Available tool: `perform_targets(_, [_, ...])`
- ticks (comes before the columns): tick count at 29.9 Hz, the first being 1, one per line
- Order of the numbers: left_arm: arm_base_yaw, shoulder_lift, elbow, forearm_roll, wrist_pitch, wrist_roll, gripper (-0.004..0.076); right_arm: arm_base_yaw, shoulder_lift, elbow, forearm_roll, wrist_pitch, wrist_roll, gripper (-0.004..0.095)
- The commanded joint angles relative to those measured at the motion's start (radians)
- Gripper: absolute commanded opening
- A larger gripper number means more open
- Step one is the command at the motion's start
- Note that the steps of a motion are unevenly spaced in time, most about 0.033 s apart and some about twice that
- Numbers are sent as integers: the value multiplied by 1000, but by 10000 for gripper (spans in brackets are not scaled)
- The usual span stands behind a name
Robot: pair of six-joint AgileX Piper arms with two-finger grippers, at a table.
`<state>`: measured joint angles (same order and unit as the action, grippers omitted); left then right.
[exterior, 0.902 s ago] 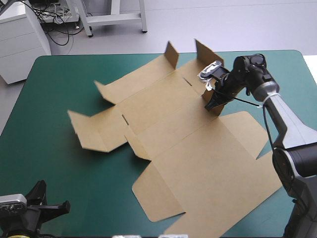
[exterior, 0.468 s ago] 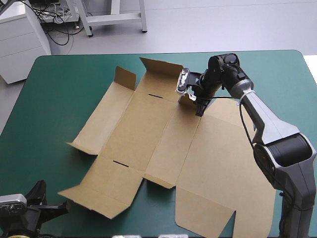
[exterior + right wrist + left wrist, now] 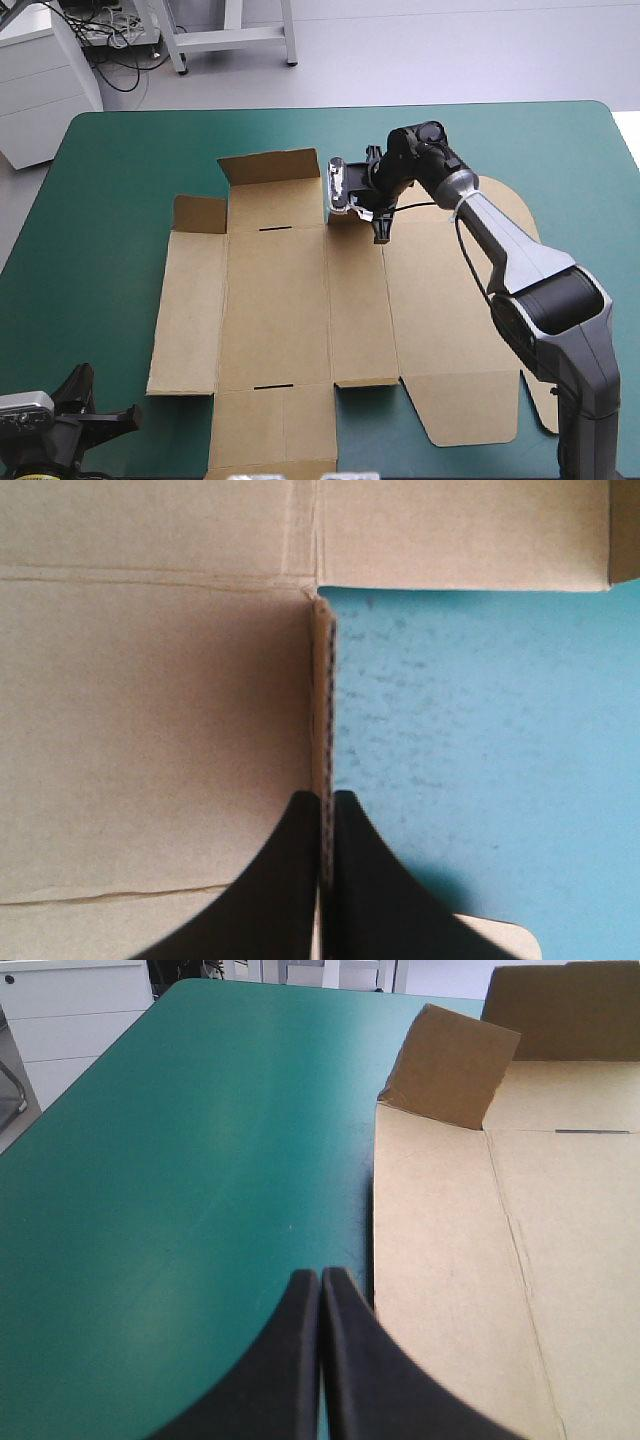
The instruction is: Fold the box
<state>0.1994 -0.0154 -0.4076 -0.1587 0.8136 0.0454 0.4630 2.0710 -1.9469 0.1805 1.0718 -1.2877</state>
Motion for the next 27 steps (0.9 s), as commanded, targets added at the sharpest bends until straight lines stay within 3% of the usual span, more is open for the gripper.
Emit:
perform_targets(1, [-6,-15,-31,-10,-68,0,-32,-3,-57,-32,60,-53,-9,-18])
perform_targets(4, [-6,-15,-31,-10,-68,0,-32,-3,-48,-32,90,-53,-9,51])
perform_targets(8, [-6,-15,-31,-10,-68,0,-32,-3,-48,-32,130,-58,27,251])
perform_targets(11, [-6,-15,-31,-10,-68,0,-32,-3,-51,-38,139,-64,122,422])
perform_targets(14, [-6,-15,-31,-10,-68,0,-32,-3,-59,-73,134,-26,230,491])
perform_targets(17, [-6,-15,-31,-10,-73,0,-32,-3,-68,-122,86,12,364,476])
perform_targets(19, [-6,-15,-31,-10,-73,0,-32,-3,-78,-156,29,30,466,410])
perform_targets(22, [-6,-15,-31,-10,-73,0,-32,-3,-102,-193,-74,42,596,189])
perform_targets(24, [-6,-15,-31,-10,-73,0,-32,-3,-123,-201,-129,52,705,-25])
perform_targets(27, [-6,-15,-31,-10,-73,0,-32,-34,-149,-203,-168,98,974,-8])
